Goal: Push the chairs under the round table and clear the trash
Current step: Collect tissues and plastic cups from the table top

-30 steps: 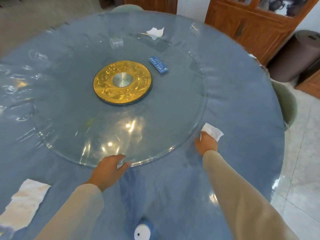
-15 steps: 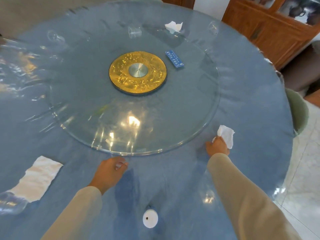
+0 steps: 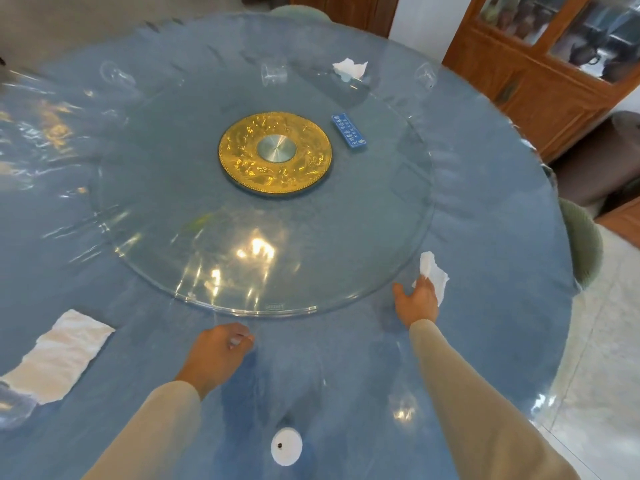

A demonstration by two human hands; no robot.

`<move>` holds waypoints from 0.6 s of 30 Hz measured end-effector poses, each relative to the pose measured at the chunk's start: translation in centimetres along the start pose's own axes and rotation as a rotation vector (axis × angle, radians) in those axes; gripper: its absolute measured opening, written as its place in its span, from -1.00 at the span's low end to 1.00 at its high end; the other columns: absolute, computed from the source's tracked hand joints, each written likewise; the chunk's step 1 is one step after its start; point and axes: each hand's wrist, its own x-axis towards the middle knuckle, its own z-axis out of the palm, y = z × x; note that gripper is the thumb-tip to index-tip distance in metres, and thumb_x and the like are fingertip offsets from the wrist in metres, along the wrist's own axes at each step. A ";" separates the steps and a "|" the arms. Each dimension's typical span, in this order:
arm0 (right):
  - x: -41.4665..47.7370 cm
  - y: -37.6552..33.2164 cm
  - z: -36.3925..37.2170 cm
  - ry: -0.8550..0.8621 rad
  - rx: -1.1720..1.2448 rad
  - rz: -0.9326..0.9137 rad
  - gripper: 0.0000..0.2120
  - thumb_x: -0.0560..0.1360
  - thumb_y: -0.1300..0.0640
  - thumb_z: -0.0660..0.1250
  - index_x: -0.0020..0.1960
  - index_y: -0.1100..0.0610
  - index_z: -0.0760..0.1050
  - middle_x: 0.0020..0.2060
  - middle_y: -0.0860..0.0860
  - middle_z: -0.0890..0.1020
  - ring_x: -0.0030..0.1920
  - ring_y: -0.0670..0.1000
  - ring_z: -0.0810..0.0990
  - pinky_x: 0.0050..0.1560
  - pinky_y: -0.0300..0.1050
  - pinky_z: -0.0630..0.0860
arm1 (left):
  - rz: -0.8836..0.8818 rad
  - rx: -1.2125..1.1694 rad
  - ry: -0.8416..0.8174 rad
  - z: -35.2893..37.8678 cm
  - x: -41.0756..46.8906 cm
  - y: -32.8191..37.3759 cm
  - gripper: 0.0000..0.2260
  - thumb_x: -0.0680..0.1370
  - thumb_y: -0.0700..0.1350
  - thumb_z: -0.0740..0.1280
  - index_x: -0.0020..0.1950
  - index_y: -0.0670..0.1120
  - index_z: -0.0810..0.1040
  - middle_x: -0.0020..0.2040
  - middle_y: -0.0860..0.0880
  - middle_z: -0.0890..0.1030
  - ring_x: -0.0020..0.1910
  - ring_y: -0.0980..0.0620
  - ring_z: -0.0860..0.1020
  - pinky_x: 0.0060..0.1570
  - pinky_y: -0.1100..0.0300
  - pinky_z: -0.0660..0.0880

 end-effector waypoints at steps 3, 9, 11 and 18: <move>-3.5 -4.8 1.1 -0.180 0.177 -0.064 -0.62 0.58 0.04 0.37 0.37 0.06 0.51 0.28 0.13 0.54 0.24 0.16 0.52 0.22 -0.08 0.44 | 0.012 -0.123 0.019 -0.1 0.1 1.3 -0.86 0.55 -0.12 0.45 -0.14 0.14 0.65 -0.11 0.04 0.70 0.00 -0.06 0.67 0.02 0.17 0.57; -14.7 -13.4 5.4 -0.801 0.467 -0.191 -0.88 0.46 -0.01 0.49 -0.11 0.01 0.75 -0.14 -0.08 0.72 -0.08 -0.12 0.61 0.07 -0.14 0.49 | -0.221 -0.857 -0.051 -3.2 -1.6 4.1 -0.72 0.59 0.08 0.40 0.28 0.09 0.50 0.16 -0.01 0.59 0.10 0.00 0.59 0.11 -0.03 0.58; -18.4 -15.6 7.0 -0.919 0.524 -0.173 -0.81 0.44 -0.01 0.49 -0.08 0.10 0.75 -0.06 0.14 0.74 -0.04 -0.01 0.65 0.12 -0.04 0.53 | -0.254 -1.053 -0.107 -5.4 -2.7 2.8 -0.78 0.63 0.06 0.35 0.20 -0.01 0.52 0.06 -0.08 0.65 0.01 -0.07 0.66 0.07 -0.07 0.61; -28.3 -18.4 15.1 -1.004 0.356 -0.175 -0.86 0.54 0.07 0.41 -0.06 0.08 0.74 -0.11 0.05 0.75 -0.03 0.06 0.70 0.14 -0.01 0.58 | -0.195 -1.080 0.067 -11.0 -7.4 -8.5 -0.81 0.67 -0.25 0.25 0.23 -0.23 0.59 0.10 -0.18 0.72 0.06 -0.08 0.71 -0.01 0.14 0.63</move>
